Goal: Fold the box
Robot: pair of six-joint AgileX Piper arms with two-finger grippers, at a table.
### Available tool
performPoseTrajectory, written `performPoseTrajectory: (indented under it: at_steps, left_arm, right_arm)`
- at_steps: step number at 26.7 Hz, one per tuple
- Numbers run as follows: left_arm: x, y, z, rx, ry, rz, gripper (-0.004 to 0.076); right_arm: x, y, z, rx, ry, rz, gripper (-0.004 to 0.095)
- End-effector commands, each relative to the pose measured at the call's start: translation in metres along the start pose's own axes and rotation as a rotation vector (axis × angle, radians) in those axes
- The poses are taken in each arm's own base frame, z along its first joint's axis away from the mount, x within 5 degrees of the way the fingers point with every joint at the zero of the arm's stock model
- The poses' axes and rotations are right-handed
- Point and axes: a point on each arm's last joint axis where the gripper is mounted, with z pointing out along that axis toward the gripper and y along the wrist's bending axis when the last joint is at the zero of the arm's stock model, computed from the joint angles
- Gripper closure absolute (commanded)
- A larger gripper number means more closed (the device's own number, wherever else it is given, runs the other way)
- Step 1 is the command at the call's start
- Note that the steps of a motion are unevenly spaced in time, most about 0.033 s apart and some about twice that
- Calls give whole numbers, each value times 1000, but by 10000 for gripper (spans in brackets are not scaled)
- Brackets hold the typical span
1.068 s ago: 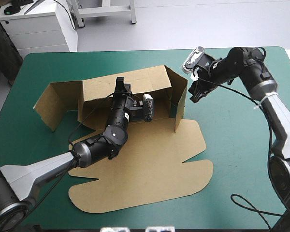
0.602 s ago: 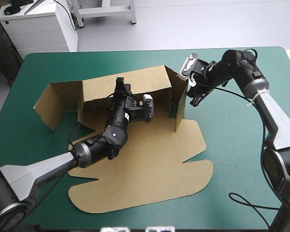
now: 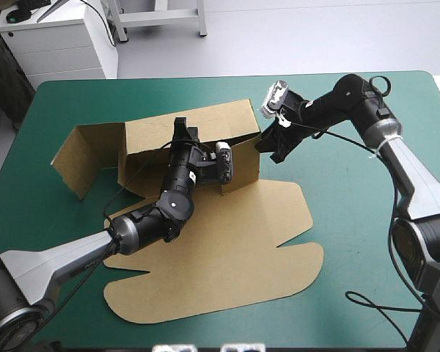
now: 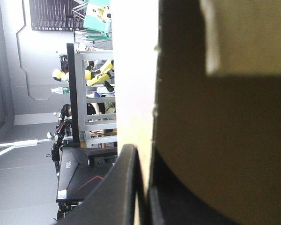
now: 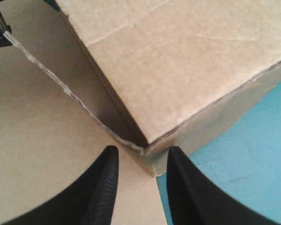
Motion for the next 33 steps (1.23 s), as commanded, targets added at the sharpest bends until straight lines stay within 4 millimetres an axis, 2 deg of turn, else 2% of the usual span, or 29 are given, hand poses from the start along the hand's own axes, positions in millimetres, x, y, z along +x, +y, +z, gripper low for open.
performPoseTrajectory:
  at_steps: [1,9,12,20,23,25,26,29,33]
  left_arm:
    - [3,12,-5,-43,17,-56,731]
    - [2,13,-5,-49,13,-81,731]
    - [2,15,-5,-64,3,-84,731]
    - [0,18,-5,-77,-4,-99,731]
    - [0,18,-5,-77,-4,-99,731]
    - [1,18,-5,-79,-2,-99,731]
    - [1,18,-5,-79,-2,-99,731]
    - [1,18,-5,-82,2,-99,731]
    - [5,21,-5,-113,47,-100,731]
  right_arm:
    - [-14,0,-5,-13,-120,28,589]
    - [-16,-10,16,-14,-204,124,585]
    - [-19,-12,26,14,-224,133,551]
    - [-31,-18,37,94,-329,193,554]
    - [-34,-15,46,88,-334,204,666]
    - [-35,-12,54,76,-327,203,814]
    - [-36,-9,57,67,-324,199,920]
    - [-39,-3,66,49,-313,190,912]
    - [-41,0,68,33,-313,229,912]
